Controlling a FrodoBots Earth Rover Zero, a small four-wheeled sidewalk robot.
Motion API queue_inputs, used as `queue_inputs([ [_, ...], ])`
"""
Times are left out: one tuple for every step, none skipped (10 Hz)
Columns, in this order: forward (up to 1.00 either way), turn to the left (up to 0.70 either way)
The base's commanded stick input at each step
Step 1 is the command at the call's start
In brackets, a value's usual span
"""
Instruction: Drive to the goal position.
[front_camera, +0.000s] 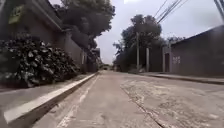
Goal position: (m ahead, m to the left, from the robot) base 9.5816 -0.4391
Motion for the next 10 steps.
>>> queue_inputs([
  [0.70, -0.16],
  [0.70, -0.28],
  [0.70, -0.35],
  [0.70, -0.34],
  [0.70, -0.17],
  [0.70, 0.00],
  [0.70, 0.00],
  [0.70, -0.01],
  [0.70, -0.23],
  [0.70, -0.35],
])
